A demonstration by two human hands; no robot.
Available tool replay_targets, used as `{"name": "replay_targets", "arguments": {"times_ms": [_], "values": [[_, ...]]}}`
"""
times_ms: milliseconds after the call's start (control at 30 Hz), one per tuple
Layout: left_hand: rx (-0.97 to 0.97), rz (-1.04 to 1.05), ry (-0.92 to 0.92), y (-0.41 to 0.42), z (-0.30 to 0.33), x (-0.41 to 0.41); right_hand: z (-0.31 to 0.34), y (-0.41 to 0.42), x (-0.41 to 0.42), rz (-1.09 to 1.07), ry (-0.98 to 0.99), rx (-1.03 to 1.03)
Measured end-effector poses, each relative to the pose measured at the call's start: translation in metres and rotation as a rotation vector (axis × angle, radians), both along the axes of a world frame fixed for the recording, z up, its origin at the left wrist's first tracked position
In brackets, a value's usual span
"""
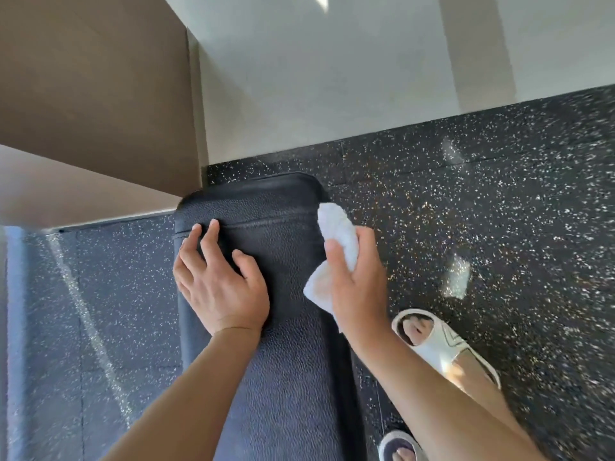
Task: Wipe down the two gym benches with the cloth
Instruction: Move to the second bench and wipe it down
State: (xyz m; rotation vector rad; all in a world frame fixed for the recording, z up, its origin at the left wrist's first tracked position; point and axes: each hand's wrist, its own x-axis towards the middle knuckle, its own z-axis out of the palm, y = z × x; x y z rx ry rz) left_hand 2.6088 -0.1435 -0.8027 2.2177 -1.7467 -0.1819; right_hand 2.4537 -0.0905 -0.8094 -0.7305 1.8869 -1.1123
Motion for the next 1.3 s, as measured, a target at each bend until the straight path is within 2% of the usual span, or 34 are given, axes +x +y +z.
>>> {"name": "replay_targets", "arguments": {"times_ms": [167, 300, 400, 500, 633, 867, 1000, 1067, 1233, 1300], "values": [[-0.011, 0.004, -0.011, 0.002, -0.003, 0.002, 0.003, 0.024, 0.004, 0.014, -0.005, -0.024], [-0.027, 0.010, -0.034, 0.000, -0.008, 0.002, -0.007, -0.038, -0.018, 0.033, -0.099, -0.016], [-0.030, 0.010, -0.051, 0.000, -0.011, 0.004, -0.014, -0.096, -0.036, 0.089, -0.060, -0.027], [-0.039, 0.017, -0.048, 0.000, -0.011, 0.003, -0.021, -0.113, -0.039, 0.106, -0.061, -0.050], [-0.043, 0.013, -0.060, -0.003, -0.011, 0.002, -0.016, -0.069, -0.030, 0.041, -0.094, -0.077], [-0.056, -0.005, -0.052, -0.001, -0.009, 0.001, -0.009, 0.070, 0.008, 0.031, -0.082, -0.041], [-0.049, 0.001, -0.048, -0.001, -0.007, 0.001, -0.002, 0.099, 0.015, 0.051, -0.069, -0.024], [-0.051, -0.007, -0.027, 0.002, -0.003, -0.002, 0.002, 0.082, 0.009, 0.065, -0.070, -0.046], [-0.039, -0.019, 0.008, 0.002, 0.002, -0.002, -0.004, -0.021, -0.021, 0.109, 0.030, -0.033], [-0.029, -0.040, 0.031, 0.003, 0.004, 0.000, -0.005, -0.024, -0.019, 0.093, 0.037, -0.073]]}}
